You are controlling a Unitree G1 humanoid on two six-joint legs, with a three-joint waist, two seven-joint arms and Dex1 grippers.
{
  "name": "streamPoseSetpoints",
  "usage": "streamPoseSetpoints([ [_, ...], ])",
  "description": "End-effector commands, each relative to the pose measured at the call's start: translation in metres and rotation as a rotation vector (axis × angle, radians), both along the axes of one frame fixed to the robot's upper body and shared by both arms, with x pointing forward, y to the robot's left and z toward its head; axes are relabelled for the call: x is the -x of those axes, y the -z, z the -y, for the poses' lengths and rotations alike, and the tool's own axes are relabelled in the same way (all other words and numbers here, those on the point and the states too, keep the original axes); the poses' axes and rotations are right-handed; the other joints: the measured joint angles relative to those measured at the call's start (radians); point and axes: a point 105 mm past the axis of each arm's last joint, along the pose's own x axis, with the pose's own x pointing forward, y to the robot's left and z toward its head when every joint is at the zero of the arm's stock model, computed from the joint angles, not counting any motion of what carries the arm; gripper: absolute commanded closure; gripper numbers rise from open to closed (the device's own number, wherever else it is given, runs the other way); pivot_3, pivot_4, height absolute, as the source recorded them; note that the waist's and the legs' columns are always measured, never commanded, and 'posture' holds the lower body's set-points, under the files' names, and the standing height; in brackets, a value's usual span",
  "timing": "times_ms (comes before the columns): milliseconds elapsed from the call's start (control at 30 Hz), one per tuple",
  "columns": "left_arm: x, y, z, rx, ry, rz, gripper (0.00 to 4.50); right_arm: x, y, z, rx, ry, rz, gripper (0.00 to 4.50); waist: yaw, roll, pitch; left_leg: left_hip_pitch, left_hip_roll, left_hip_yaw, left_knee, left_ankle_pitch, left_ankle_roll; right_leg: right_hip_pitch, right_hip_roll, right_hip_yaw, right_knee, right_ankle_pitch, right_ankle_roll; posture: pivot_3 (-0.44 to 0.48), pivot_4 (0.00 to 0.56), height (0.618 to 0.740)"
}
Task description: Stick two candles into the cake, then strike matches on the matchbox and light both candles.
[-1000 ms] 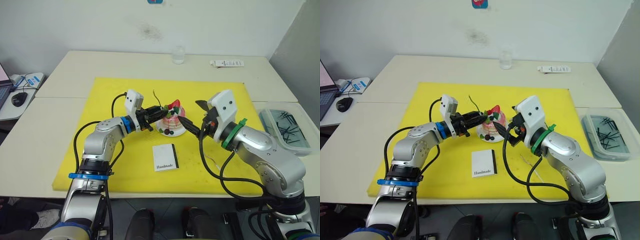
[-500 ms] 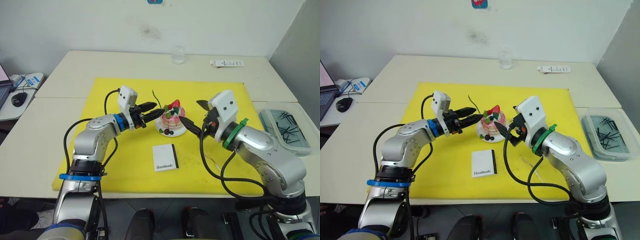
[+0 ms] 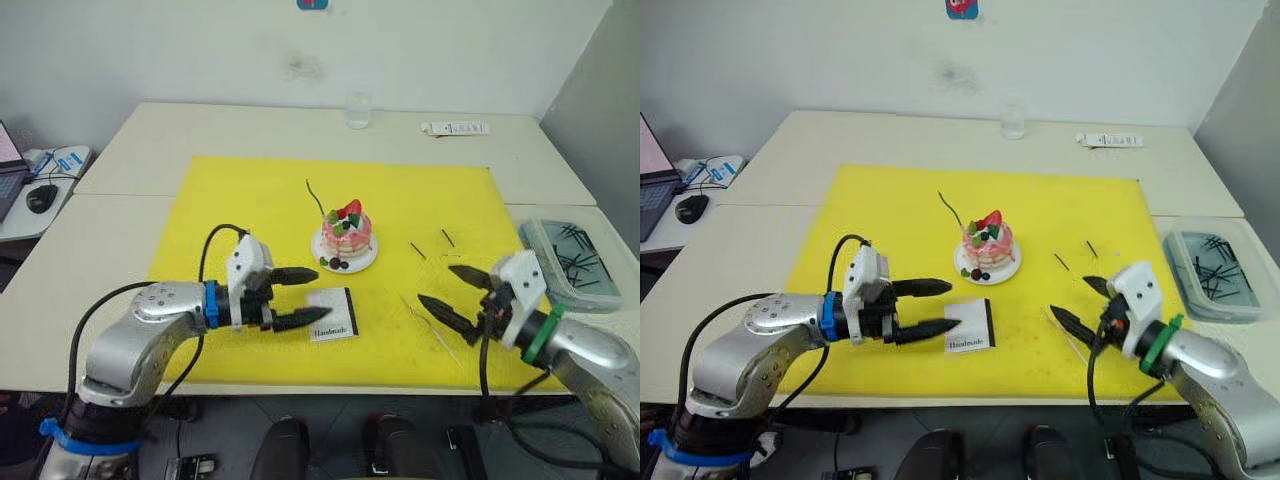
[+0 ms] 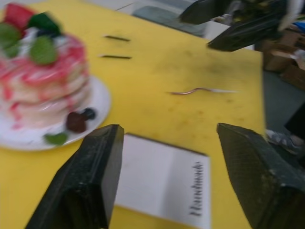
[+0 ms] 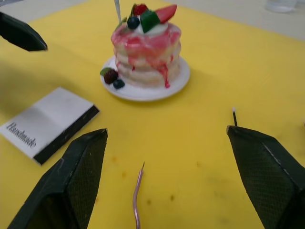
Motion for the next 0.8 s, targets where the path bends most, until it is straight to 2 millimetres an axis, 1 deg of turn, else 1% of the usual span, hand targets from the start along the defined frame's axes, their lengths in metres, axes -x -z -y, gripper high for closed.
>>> streamPoseSetpoints([
  [33,0.016,-0.012,0.017,-0.019,0.122,0.187,0.04,0.013,0.002,0.006,0.034,-0.021,0.050,0.31,0.000,0.000,0.000,0.001,0.000,0.000,0.000,0.000,0.000,0.001,0.000,0.001,0.000,0.000,-0.001,0.000,0.150,0.740],
  [100,0.017,-0.015,0.023,-0.011,0.154,0.233,0.04,0.019,0.012,0.008,0.054,-0.022,0.032,0.31,-0.001,0.001,0.000,0.002,0.000,0.001,0.001,0.000,0.000,0.001,0.000,0.001,0.000,0.001,-0.002,0.000,0.150,0.740],
  [200,0.017,-0.016,0.030,0.004,0.178,0.254,0.04,0.023,0.023,0.010,0.070,-0.015,0.015,0.31,-0.002,0.001,0.000,0.002,0.000,0.000,0.001,0.000,0.000,0.001,0.000,0.001,0.000,0.001,-0.002,0.000,0.150,0.740],
  [333,0.019,-0.011,0.034,0.016,0.207,0.257,0.04,0.024,0.033,0.014,0.076,0.011,0.009,0.31,-0.002,0.001,-0.001,0.002,0.000,0.000,0.001,0.000,0.000,0.000,0.000,0.001,0.000,0.001,-0.001,0.000,0.150,0.740],
  [533,0.027,-0.008,0.038,0.023,0.237,0.251,0.04,0.031,0.051,0.017,0.090,0.020,-0.022,0.31,-0.001,0.001,-0.001,0.001,-0.001,0.000,0.000,0.000,0.000,0.000,0.001,0.000,0.000,0.001,0.001,0.000,0.150,0.740],
  [633,0.026,-0.008,0.039,0.021,0.237,0.251,0.04,0.030,0.056,0.018,0.098,0.019,-0.021,0.31,-0.001,0.001,-0.001,0.001,-0.001,0.000,0.000,0.000,0.000,0.000,0.001,0.000,0.000,0.001,0.000,0.000,0.150,0.740],
  [700,0.026,-0.008,0.039,0.020,0.239,0.250,0.04,0.027,0.061,0.018,0.123,0.015,-0.028,0.31,-0.001,0.001,-0.001,0.001,0.000,0.000,0.000,0.000,0.000,0.000,0.001,0.000,0.000,-0.001,-0.002,0.000,0.150,0.740],
  [800,0.027,-0.008,0.041,0.019,0.246,0.251,0.04,0.024,0.062,0.012,0.142,-0.006,-0.033,0.31,-0.001,0.001,-0.001,0.002,0.000,0.000,0.000,0.000,0.000,0.000,0.001,0.000,0.000,-0.001,-0.003,0.000,0.150,0.740],
])
